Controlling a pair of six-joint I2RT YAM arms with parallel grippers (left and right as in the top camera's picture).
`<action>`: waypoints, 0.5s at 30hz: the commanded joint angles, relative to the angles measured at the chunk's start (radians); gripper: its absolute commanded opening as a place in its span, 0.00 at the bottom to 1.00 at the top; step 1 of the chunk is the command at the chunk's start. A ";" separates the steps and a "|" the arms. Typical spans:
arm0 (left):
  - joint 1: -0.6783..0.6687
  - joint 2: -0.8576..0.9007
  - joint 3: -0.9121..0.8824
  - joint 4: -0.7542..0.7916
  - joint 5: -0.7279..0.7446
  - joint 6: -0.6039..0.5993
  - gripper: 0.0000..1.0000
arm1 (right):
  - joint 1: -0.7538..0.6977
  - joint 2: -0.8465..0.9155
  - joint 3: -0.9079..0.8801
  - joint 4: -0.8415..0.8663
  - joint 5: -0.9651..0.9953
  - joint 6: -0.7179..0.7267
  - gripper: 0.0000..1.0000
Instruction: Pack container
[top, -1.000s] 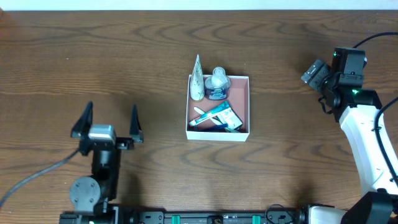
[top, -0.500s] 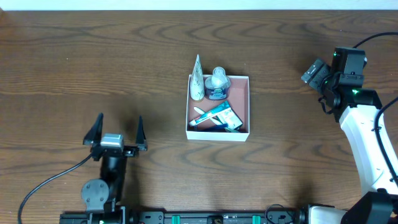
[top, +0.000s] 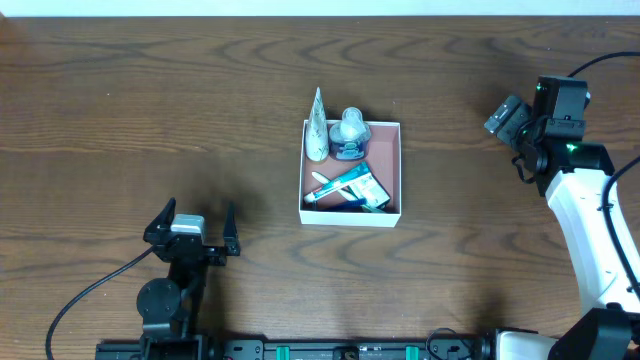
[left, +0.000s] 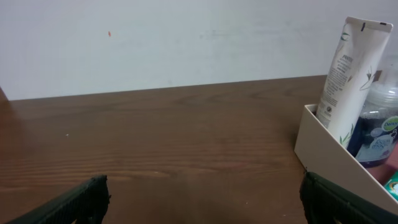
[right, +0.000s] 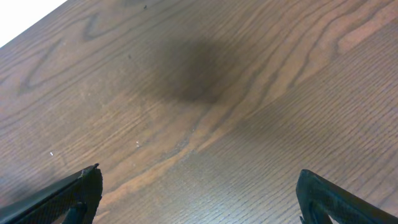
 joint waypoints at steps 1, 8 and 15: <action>0.008 -0.009 -0.011 -0.049 -0.001 0.014 0.98 | -0.006 0.000 0.006 -0.001 0.013 -0.003 0.99; 0.008 0.013 -0.011 -0.045 0.000 0.014 0.98 | -0.006 0.000 0.006 -0.001 0.013 -0.003 0.99; 0.008 0.028 -0.011 -0.045 0.000 0.014 0.98 | -0.006 0.000 0.006 -0.001 0.013 -0.003 0.99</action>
